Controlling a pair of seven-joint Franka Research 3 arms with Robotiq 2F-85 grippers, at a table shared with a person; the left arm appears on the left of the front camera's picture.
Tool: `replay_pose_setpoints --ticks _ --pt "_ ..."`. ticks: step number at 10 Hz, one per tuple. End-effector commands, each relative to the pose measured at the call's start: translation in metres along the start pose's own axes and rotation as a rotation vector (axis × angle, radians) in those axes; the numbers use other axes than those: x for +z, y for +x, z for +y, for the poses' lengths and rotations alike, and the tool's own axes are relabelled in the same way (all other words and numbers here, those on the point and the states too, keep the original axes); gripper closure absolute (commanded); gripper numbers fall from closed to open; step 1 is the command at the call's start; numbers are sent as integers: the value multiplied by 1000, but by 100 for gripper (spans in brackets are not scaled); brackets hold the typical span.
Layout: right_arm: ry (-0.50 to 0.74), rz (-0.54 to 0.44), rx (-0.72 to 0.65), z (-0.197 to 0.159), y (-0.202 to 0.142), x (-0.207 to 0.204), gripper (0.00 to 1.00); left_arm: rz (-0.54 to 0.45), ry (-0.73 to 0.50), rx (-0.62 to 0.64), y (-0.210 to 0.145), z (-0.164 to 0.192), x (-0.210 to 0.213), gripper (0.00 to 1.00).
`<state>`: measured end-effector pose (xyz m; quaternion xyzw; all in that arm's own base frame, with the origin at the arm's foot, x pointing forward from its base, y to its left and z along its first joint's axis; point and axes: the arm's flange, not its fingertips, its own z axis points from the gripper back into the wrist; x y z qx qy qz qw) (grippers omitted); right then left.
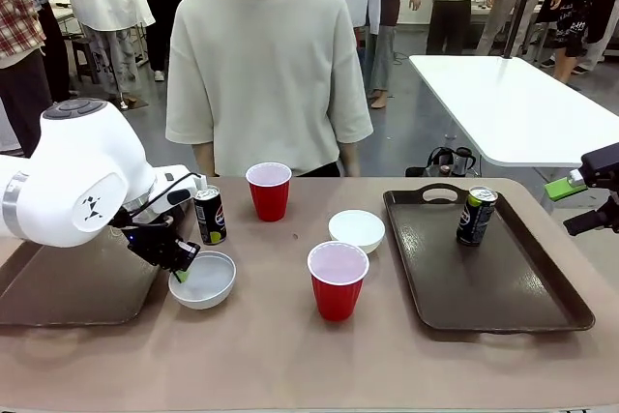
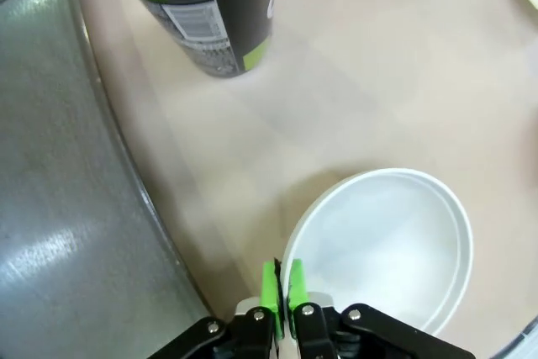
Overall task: Prepare tableware on both trays.
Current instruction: Pick up a Picnic Bowl from the table and place it on a Handle tray.
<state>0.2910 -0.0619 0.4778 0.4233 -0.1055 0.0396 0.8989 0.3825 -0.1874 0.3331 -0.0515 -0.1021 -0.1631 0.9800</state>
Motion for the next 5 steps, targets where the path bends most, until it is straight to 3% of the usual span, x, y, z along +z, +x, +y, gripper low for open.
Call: replay_pose_setpoints --ticks 1,3,5 --pt "22 -4 19 -2 3 -1 0 14 32 41 -1 -6 1 100" --pt "22 -4 19 -2 3 -1 0 48 14 47 -1 -15 19 100" --pt "22 -4 19 -2 3 -1 0 16 16 80 1 -36 76 100"
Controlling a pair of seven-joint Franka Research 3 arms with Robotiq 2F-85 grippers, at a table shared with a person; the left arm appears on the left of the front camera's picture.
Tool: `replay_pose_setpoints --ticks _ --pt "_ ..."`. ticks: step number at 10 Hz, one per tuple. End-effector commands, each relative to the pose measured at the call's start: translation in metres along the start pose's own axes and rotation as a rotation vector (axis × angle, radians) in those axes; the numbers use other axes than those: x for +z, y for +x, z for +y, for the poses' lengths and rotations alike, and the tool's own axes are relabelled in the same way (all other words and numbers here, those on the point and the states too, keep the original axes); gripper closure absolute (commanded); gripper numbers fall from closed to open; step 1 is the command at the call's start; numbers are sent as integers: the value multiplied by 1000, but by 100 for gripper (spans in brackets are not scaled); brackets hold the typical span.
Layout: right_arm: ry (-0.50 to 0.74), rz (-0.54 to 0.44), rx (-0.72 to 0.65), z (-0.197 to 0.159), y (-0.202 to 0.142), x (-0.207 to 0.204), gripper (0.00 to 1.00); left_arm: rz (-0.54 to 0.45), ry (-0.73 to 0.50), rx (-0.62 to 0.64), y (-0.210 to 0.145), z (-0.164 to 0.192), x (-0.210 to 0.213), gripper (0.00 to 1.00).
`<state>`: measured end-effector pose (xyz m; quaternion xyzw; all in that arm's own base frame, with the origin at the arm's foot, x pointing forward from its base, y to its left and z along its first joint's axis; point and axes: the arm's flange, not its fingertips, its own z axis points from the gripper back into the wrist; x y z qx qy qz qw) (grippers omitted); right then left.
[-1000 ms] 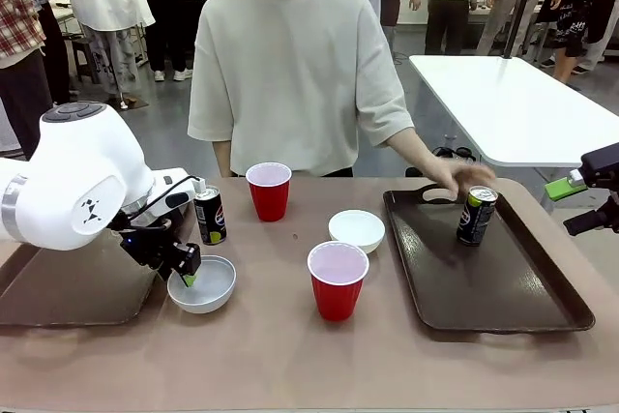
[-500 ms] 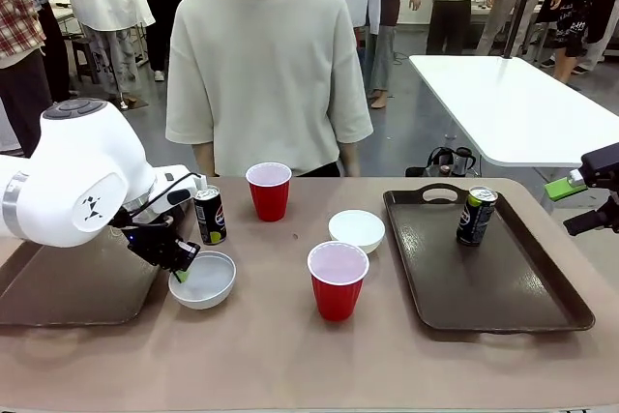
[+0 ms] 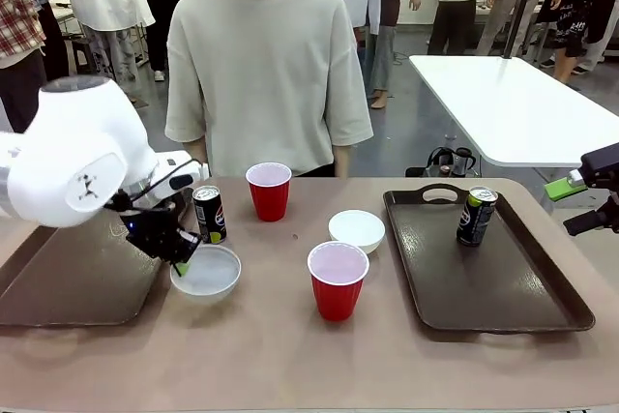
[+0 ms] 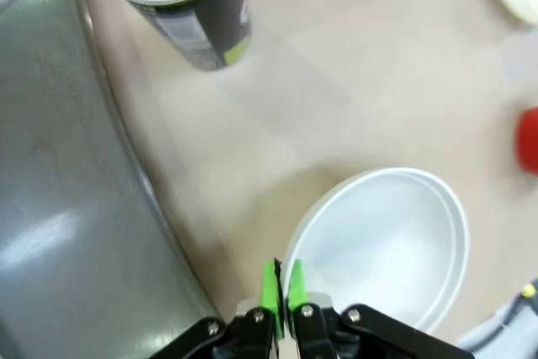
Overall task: Prepare tableware on both trays.
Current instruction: Pick up a Picnic Bowl from the table and place it on a Handle tray.
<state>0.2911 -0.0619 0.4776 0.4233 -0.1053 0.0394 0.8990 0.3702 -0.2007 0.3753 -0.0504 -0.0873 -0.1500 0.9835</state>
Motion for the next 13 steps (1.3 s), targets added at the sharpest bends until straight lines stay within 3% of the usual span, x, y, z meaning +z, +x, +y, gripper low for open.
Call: replay_pose_setpoints --ticks 1,4,5,6,7,10,13 --pt "22 -4 19 -2 3 -1 0 -41 21 46 -1 -26 66 100" --pt "22 -4 19 -2 3 -1 0 -77 112 96 3 -36 124 100" --pt "22 -4 19 -2 3 -1 0 -75 10 24 -1 -34 105 100" --pt "22 -4 19 -2 3 -1 0 -91 37 42 -2 -37 128 96" --pt "22 -4 19 -2 3 -1 0 -76 96 35 -23 -18 126 96" --pt "22 -4 19 -2 3 -1 0 -36 -96 9 -130 29 204 96" --pt "22 -4 19 -2 3 -1 0 -53 -90 53 -134 39 205 96"
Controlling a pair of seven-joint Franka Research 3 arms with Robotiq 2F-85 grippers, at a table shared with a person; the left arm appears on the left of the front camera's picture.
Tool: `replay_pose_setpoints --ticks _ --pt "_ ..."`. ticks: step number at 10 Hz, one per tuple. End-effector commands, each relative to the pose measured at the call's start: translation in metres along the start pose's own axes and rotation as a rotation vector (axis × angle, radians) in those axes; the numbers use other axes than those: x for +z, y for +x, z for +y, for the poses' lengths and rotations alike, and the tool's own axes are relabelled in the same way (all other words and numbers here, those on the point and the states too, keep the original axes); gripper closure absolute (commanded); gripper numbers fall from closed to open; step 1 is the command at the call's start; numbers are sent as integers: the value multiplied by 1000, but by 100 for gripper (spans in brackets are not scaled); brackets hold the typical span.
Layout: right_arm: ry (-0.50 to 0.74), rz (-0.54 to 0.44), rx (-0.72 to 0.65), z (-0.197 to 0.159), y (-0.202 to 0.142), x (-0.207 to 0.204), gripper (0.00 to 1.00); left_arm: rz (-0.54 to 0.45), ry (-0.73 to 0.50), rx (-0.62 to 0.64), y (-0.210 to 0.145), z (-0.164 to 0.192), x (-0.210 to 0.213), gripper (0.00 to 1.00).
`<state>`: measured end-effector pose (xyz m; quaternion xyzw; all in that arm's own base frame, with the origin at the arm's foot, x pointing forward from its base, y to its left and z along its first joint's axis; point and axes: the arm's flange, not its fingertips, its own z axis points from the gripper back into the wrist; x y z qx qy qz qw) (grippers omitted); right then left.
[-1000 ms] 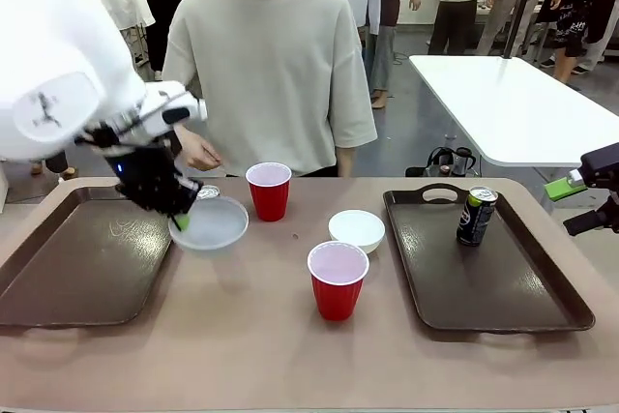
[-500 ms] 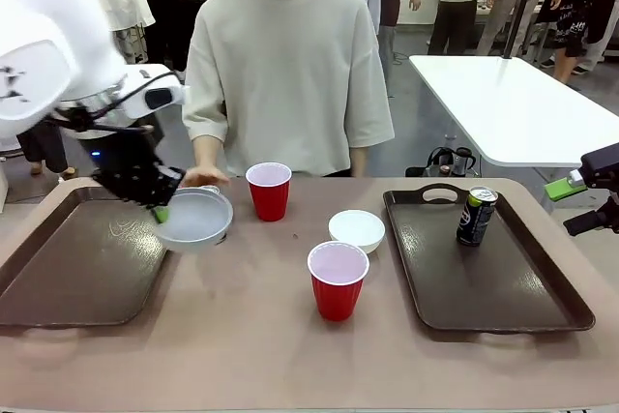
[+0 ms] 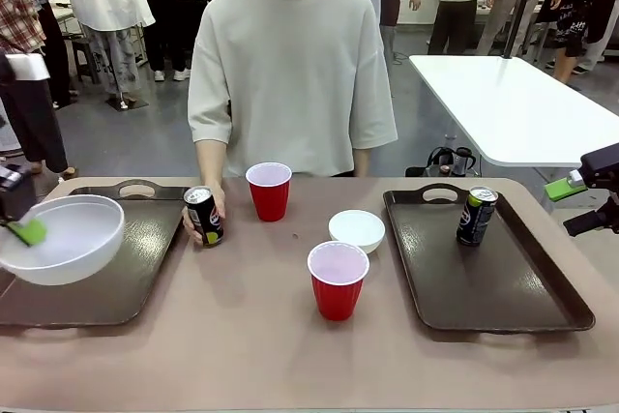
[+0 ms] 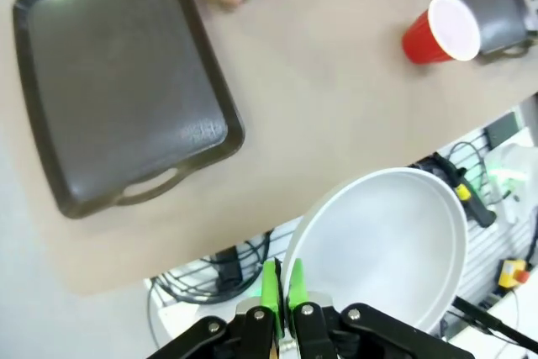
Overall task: Prepare tableware on both trays.
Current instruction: Pick up a Picnic Bowl from the table and place it on a Handle tray.
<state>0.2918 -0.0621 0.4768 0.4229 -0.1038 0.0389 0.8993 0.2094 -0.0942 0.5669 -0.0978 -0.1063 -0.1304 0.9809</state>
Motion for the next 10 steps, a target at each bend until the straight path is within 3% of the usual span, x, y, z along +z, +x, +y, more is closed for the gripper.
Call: replay_pose_setpoints --ticks 1,3,4,9,10 --pt "23 -7 21 -1 2 0 0 3 0 16 15 2 -31 96" --pt "23 -7 21 -1 2 0 0 -18 11 33 24 1 -35 96" --pt "23 -7 21 -1 2 0 0 7 10 33 11 3 -10 96" --pt "23 -7 21 -1 2 0 0 5 22 42 14 1 -12 96" --pt "23 -7 21 -1 2 0 0 -38 73 63 31 0 -30 96"
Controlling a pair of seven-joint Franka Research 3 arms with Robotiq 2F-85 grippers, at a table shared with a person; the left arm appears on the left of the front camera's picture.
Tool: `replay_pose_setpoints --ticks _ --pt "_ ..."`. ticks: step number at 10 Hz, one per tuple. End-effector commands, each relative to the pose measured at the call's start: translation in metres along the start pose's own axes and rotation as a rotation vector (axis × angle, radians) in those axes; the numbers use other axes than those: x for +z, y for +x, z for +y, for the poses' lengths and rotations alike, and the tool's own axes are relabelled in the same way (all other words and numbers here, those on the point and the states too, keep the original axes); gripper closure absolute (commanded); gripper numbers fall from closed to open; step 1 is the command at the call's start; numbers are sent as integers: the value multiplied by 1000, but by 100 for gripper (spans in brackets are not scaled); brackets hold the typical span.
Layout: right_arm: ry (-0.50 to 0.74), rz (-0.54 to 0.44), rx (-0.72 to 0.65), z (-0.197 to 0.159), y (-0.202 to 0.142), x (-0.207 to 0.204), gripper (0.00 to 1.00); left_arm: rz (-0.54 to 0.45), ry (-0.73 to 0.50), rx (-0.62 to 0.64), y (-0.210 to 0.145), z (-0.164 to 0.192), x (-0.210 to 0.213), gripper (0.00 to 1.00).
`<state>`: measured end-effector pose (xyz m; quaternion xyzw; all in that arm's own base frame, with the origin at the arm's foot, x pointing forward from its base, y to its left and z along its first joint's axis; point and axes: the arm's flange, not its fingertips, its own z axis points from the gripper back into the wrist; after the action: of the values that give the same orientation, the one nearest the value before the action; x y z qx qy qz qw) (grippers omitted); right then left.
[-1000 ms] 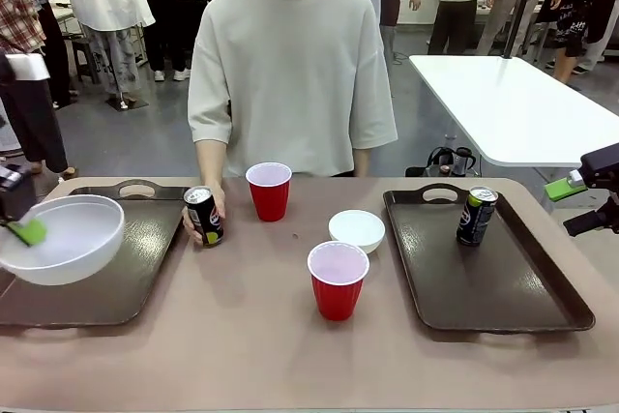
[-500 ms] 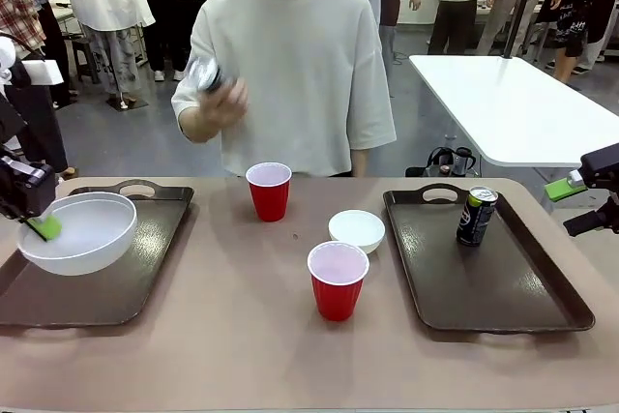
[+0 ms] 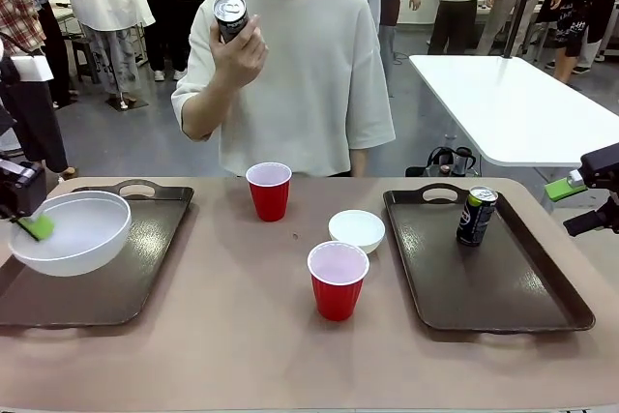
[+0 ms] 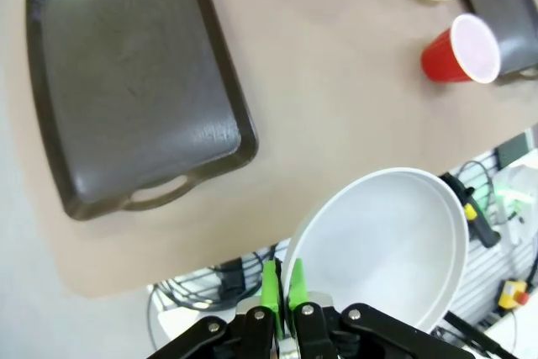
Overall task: Prepare tableware on both trays.
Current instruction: Pick up a Picnic Bowl from the table and place it on a Handle tray.
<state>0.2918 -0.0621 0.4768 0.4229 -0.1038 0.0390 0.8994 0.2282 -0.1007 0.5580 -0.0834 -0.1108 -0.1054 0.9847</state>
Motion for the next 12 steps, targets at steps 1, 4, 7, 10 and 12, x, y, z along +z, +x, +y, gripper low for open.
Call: replay_pose_setpoints --ticks 1,4,7,10,12 --pt "23 -7 21 -1 2 0 0 -75 65 36 34 -1 -33 96" --pt "23 -7 21 -1 2 0 0 -2 85 28 42 -5 -59 96" --pt "23 -7 21 -1 2 0 0 190 15 -192 -76 -13 19 96" --pt "23 -7 21 -1 2 0 0 167 101 -119 -66 -12 5 96" --pt "23 -7 21 -1 2 0 0 162 112 -97 -58 -11 -4 96"
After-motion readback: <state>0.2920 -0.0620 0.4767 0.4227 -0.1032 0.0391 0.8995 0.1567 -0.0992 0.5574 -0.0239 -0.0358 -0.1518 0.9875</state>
